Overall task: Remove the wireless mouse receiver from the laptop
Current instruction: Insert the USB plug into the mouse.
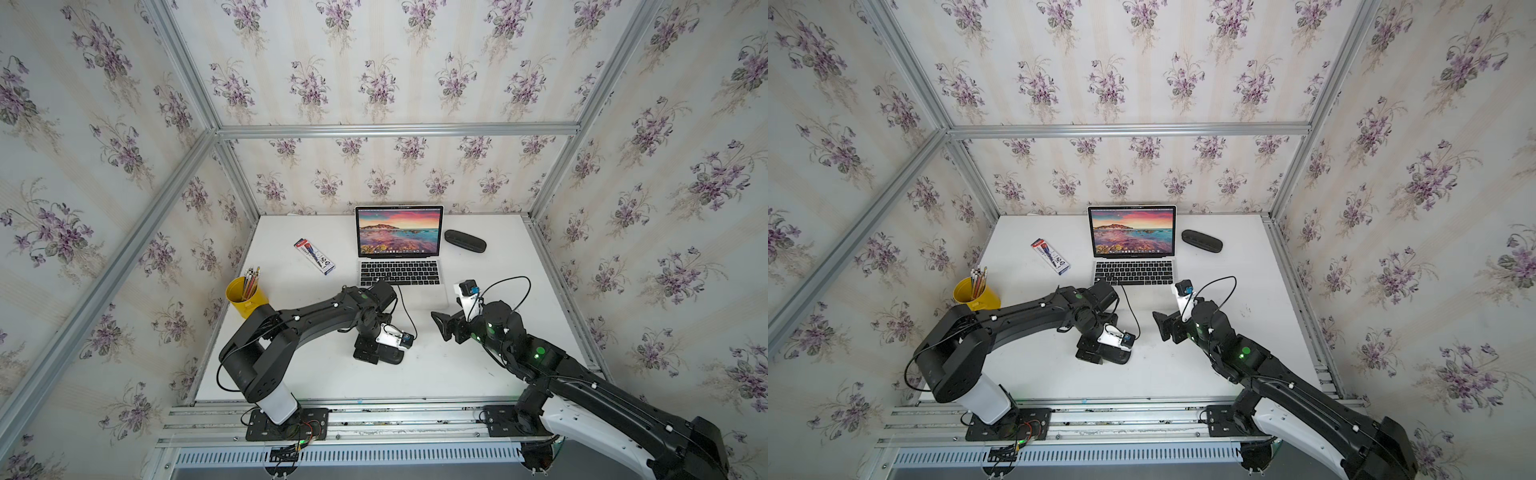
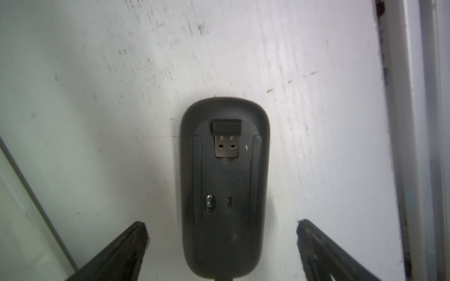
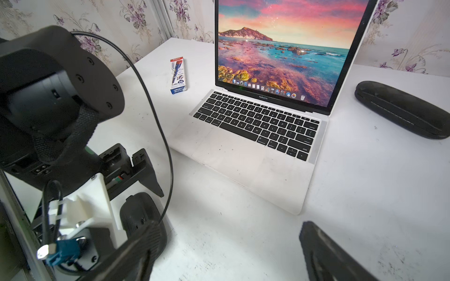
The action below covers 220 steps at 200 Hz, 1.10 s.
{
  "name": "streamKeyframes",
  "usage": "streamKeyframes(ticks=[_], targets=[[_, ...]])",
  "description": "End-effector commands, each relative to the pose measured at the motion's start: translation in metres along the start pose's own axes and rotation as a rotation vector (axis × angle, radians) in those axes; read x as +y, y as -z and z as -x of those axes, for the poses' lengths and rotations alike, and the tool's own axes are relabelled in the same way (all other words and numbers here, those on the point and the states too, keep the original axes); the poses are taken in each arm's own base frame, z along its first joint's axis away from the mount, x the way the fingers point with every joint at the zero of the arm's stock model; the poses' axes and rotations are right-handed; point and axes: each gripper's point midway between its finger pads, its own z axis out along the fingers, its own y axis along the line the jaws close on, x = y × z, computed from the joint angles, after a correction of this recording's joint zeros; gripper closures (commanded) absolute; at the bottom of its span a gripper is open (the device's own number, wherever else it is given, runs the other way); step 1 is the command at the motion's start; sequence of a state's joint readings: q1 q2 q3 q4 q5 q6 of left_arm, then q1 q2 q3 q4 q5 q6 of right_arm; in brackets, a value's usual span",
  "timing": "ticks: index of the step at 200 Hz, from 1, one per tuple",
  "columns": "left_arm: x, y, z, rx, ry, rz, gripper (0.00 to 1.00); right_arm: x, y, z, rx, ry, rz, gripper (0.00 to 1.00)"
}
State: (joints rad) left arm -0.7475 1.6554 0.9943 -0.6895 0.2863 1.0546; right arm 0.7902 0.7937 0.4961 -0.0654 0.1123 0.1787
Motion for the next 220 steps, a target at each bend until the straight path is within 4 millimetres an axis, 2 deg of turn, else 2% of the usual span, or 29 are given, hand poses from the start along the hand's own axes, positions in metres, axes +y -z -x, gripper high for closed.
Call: streamKeyframes(ticks=[1, 57, 83, 119, 145, 149, 158, 185, 220], targets=[[0.005, -0.007, -0.001, 0.005, -0.023, 0.016, 0.01, 0.003, -0.001, 0.007, -0.025, 0.002, 0.017, 0.06], [0.004, -0.023, -0.011, 0.065, -0.042, 0.009, 0.01, 0.002, 0.000, 0.006, -0.022, -0.004, 0.012, 0.07], [0.003, -0.026, -0.014, 0.099, -0.061, 0.008, 0.13, 0.002, 0.001, 0.007, -0.028, -0.006, 0.012, 0.07], [0.002, -0.026, -0.016, 0.113, -0.065, 0.006, 0.38, 0.001, 0.001, 0.007, -0.028, -0.008, 0.010, 0.07], [0.003, -0.025, -0.013, 0.112, -0.048, 0.000, 0.44, -0.002, 0.002, 0.008, -0.033, -0.020, -0.007, 0.07], [0.004, -0.025, -0.012, 0.109, -0.041, 0.002, 0.48, -0.003, 0.002, 0.008, -0.035, -0.026, -0.014, 0.07], [0.007, -0.024, -0.009, 0.102, -0.018, 0.004, 0.50, -0.007, 0.003, 0.008, -0.040, -0.041, -0.033, 0.08], [0.020, -0.020, 0.001, 0.092, 0.092, 0.000, 0.54, -0.020, 0.003, -0.007, -0.036, -0.122, -0.087, 0.11], [0.038, -0.015, 0.019, 0.063, 0.262, -0.002, 0.60, -0.027, 0.001, -0.048, 0.018, -0.256, -0.095, 0.23]])
